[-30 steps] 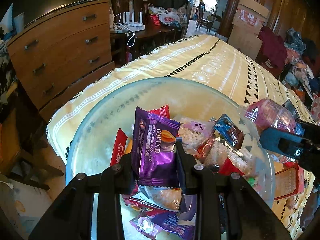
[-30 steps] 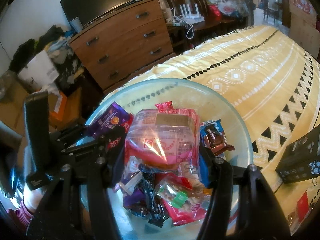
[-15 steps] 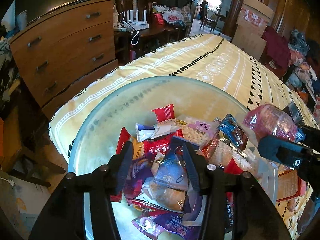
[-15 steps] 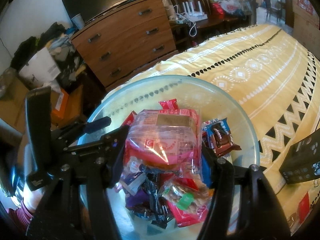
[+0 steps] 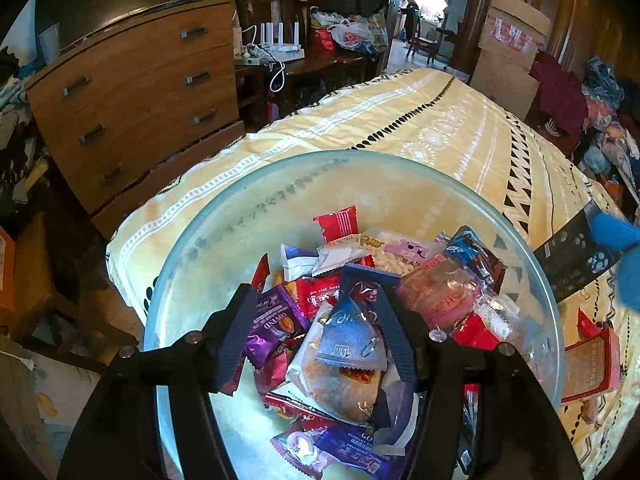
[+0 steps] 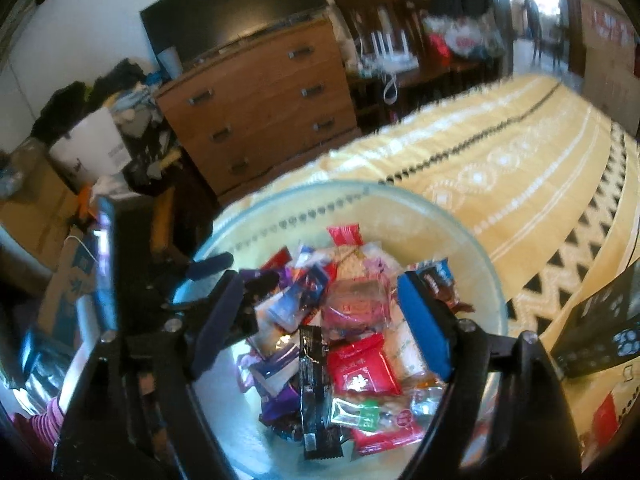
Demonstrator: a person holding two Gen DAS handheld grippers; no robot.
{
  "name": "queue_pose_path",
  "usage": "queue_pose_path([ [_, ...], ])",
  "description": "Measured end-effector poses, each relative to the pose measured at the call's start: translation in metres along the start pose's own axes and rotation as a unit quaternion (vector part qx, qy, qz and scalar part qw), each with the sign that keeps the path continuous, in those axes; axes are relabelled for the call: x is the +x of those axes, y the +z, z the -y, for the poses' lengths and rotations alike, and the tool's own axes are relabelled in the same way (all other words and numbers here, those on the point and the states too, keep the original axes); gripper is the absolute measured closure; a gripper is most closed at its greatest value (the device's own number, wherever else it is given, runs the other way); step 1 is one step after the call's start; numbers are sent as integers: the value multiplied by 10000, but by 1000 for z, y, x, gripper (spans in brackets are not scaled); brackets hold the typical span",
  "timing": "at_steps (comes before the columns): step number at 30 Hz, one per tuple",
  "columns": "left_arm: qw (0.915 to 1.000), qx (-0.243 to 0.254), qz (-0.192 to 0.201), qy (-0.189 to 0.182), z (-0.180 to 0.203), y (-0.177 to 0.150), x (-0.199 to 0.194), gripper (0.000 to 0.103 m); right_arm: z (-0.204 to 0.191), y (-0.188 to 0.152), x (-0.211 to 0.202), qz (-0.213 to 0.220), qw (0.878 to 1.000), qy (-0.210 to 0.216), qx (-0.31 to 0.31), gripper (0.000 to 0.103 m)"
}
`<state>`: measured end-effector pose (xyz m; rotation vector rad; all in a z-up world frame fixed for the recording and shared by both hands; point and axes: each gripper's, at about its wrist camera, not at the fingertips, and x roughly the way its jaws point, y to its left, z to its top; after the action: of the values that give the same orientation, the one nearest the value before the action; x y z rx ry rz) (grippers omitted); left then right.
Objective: Organize snacks
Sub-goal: 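Open both tools to drop the packets into the glass bowl, then move both tools back over the remaining snacks on the bed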
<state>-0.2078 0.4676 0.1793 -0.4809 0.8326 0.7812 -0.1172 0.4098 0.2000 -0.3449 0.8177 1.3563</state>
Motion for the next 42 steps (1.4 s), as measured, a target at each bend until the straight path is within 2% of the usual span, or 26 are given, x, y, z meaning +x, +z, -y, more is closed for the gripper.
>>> queue_pose_path([
  [6,9995,83,280,86,9,-3,-22,38,-11,-12,-54,737,9952,-506,-394,10],
  [11,9968,194,774,81,28,-8,-59,36,-8,-40,-106,1364,9858,-895,-402,2],
  [14,9937,327,1075,-35,50,-13,-84,24,4,-65,-134,1618,9797,-1162,-218,2],
  [16,9914,417,1235,-136,65,-17,-97,24,16,-86,-154,1737,9763,-1292,-25,2],
  [19,9835,659,1658,-290,97,-26,-130,21,31,-124,-194,1977,9636,-1796,138,2],
  [21,9752,823,1998,-484,118,-37,-153,11,43,-155,-225,2127,9502,-2262,285,1],
  [22,9712,881,2135,-589,127,-42,-161,3,50,-175,-242,2177,9412,-2557,371,0],
  [24,9570,1158,2473,-977,157,-62,-180,0,70,-216,-270,2120,9237,-3130,630,0],
  [25,9542,1247,2480,-1117,166,-68,-185,0,79,-233,-278,2029,9179,-3326,760,0],
  [27,9463,1521,2359,-1602,197,-86,-190,0,107,-278,-293,1697,9031,-3754,1212,0],
  [29,9361,1821,2160,-2095,230,-108,-190,0,125,-315,-306,1525,8915,-3942,1630,0],
  [31,9280,2098,1929,-2399,261,-131,-185,0,143,-352,-313,1378,8830,-3961,2109,0],
  [34,9131,2619,1356,-2813,315,-175,-163,0,159,-393,-312,1182,8767,-3911,2539,0],
  [36,9057,2916,959,-2922,346,-200,-140,0,170,-413,-307,1052,8800,-3755,2714,0],
  [38,9043,3106,539,-2878,373,-224,-114,0,181,-430,-298,929,8835,-3595,2854,0],
  [42,9151,3288,-53,-2334,408,-263,-47,0,204,-450,-273,749,8920,-3252,3048,0],
])
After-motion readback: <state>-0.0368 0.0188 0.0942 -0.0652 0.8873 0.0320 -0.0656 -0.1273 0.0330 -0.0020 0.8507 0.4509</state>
